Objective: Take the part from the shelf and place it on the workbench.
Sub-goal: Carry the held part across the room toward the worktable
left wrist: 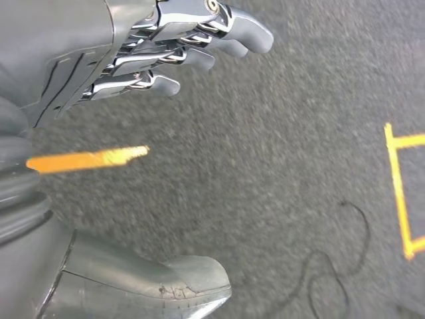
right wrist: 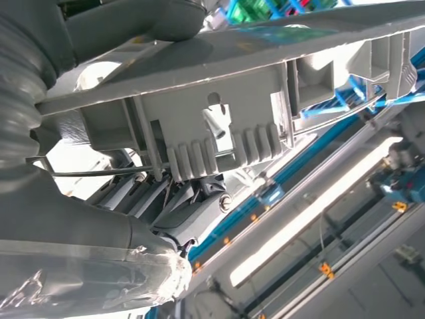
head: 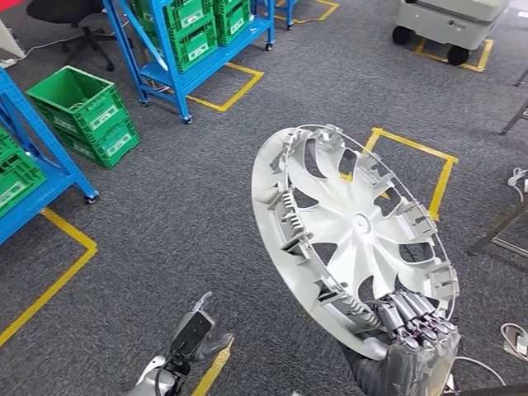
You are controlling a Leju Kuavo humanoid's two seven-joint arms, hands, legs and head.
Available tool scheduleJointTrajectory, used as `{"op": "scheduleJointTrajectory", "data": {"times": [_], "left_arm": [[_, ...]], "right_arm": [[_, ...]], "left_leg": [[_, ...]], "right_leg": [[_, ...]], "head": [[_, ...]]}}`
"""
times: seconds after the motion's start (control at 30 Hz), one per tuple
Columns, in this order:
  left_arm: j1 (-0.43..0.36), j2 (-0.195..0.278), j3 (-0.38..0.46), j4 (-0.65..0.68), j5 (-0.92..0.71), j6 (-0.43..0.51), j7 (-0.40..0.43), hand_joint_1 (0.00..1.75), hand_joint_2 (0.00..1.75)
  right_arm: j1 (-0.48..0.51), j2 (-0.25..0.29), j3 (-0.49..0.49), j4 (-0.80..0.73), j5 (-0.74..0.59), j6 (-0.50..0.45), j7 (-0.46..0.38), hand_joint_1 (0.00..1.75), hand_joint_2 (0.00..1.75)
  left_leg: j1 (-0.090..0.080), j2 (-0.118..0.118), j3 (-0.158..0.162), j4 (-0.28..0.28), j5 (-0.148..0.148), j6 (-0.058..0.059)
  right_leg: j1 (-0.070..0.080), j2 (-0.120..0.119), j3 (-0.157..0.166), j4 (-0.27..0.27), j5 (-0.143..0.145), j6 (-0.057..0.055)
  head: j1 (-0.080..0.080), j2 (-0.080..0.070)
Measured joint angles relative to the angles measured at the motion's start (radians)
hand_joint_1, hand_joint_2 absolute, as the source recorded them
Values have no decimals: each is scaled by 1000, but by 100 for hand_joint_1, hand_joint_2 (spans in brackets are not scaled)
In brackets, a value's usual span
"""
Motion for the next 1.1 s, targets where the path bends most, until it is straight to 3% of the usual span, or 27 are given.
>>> {"op": "scheduleJointTrajectory", "data": {"times": [0.07,0.1,0.13,0.2,0.27,0.33,0.37,0.4,0.47,0.5,0.57,0.63,0.7,0.77,0.8,0.83,0.87,0.9,0.93,1.0,1.07,1.1], "left_arm": [[1,4,5,0,21,-16,0,0,175],[1,5,9,0,28,-20,0,0,175],[0,5,12,0,33,-19,1,0,175],[-2,4,21,0,45,-1,8,0,175],[1,5,34,0,65,25,21,0,175],[6,10,50,0,82,38,30,0,175],[7,12,57,0,86,41,32,0,175],[7,13,62,0,88,42,34,0,175],[7,14,70,0,89,43,35,0,175],[7,14,73,0,89,43,35,0,175],[7,15,76,0,92,41,36,0,175],[7,15,78,0,97,34,37,0,175],[7,16,80,0,100,25,37,0,175],[12,19,82,0,104,23,35,0,175],[15,21,85,0,106,23,35,0,175],[19,23,87,0,108,24,35,0,175],[22,25,90,0,111,23,35,0,175],[24,27,92,0,114,22,36,0,175],[25,28,94,0,118,19,41,0,175],[25,31,100,0,132,11,60,0,175],[25,35,108,0,146,6,82,0,175],[25,36,112,0,152,5,93,0,175]], "right_arm": [[-3,-4,4,0,0,0,7,175,175],[-4,-5,5,-1,0,0,9,175,175],[-5,-6,6,-1,0,0,11,175,175],[-7,-9,8,-2,-1,0,10,175,175],[-7,-10,7,-3,-1,0,5,175,175],[-5,-10,6,-4,-2,0,0,175,175],[-4,-10,6,-5,-2,0,-1,175,175],[-3,-9,5,-6,-2,0,-2,175,175],[-1,-9,4,-8,-2,0,-2,175,175],[0,-9,4,-8,-3,0,-2,175,175],[2,-9,3,-11,-3,0,-3,175,175],[7,-9,2,-14,-4,0,-4,175,175],[13,-6,-3,-19,-4,0,-9,175,175],[24,2,-14,-25,-4,0,-26,175,175],[31,10,-24,-28,-4,0,-39,175,175],[42,19,-35,-32,-5,0,-54,175,175],[53,29,-47,-37,-5,0,-69,175,175],[66,40,-61,-43,-5,0,-84,175,175],[80,50,-74,-49,-5,0,-98,175,175],[104,73,-101,-63,-5,0,-126,175,175],[127,92,-128,-78,-4,0,-150,175,175],[138,101,-141,-86,-4,0,-160,175,175]], "left_leg": [[1,-23,14,-38,0,5],[0,-14,16,-45,0,8],[0,-2,16,-48,3,13],[1,24,19,-57,8,25],[-1,53,19,-59,8,31],[-4,83,18,-58,7,33],[-5,98,19,-58,6,33],[-6,111,20,-58,5,32],[-8,132,24,-58,0,27],[-11,140,26,-57,-2,23],[-15,156,28,-55,-5,14],[-14,167,30,-53,-9,5],[-10,136,20,-20,-39,-5],[-7,88,-26,86,-102,-11],[-6,76,-58,154,-132,-11],[-6,71,-83,205,-147,-11],[-6,69,-95,227,-143,-10],[-6,65,-90,210,-118,-8],[-6,58,-68,158,-80,-5],[-3,21,-13,32,-16,1],[-2,-4,13,-32,-4,6],[-3,0,16,-40,-7,8]], "right_leg": [[-3,22,-13,3,5,13],[-7,33,-19,2,8,20],[-8,29,-25,4,8,26],[-5,-22,-51,47,-20,34],[-4,-80,-110,166,-81,39],[-7,-92,-161,272,-117,43],[-7,-95,-162,277,-110,44],[-7,-100,-140,241,-85,44],[-3,-135,-60,103,-30,40],[1,-151,-26,46,-15,34],[9,-163,-2,3,-13,24],[8,-140,-4,1,-8,12],[3,-119,-3,-5,-3,0],[2,-98,-3,-7,0,-8],[2,-86,-4,-7,0,-10],[3,-74,-4,-7,0,-11],[4,-61,-4,-6,0,-11],[4,-47,-3,-5,0,-11],[4,-35,-3,-3,0,-10],[4,-11,-5,2,-1,-7],[3,8,-15,7,2,2],[2,17,-20,8,4,9]], "head": [[0,0],[1,0],[1,0],[7,0],[12,0],[12,0],[12,0],[12,0],[13,0],[12,0],[11,0],[11,0],[8,0],[5,0],[4,0],[4,0],[4,0],[4,0],[4,0],[4,0],[5,0],[5,0]]}}
